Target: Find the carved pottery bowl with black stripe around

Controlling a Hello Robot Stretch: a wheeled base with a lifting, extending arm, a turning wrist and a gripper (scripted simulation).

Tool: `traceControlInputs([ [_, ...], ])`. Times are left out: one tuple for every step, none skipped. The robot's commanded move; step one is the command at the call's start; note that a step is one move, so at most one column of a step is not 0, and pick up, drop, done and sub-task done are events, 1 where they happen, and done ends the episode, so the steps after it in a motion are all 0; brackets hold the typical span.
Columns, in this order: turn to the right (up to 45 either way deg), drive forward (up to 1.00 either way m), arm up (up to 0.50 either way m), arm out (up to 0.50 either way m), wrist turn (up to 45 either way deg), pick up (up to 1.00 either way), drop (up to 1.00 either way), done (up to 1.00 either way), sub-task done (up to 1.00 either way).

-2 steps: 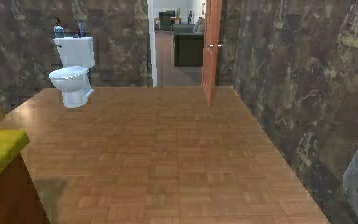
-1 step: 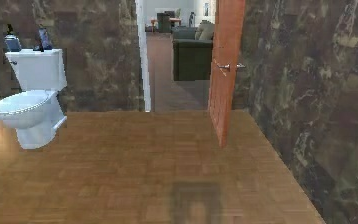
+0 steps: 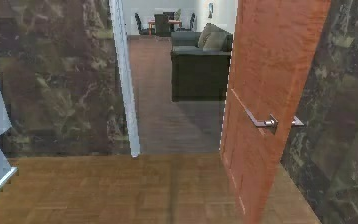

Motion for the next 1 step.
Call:
traceControlInputs([
  [-3.0, 0.0, 0.0, 0.0, 0.0, 0.0, 0.0, 0.0, 0.0],
])
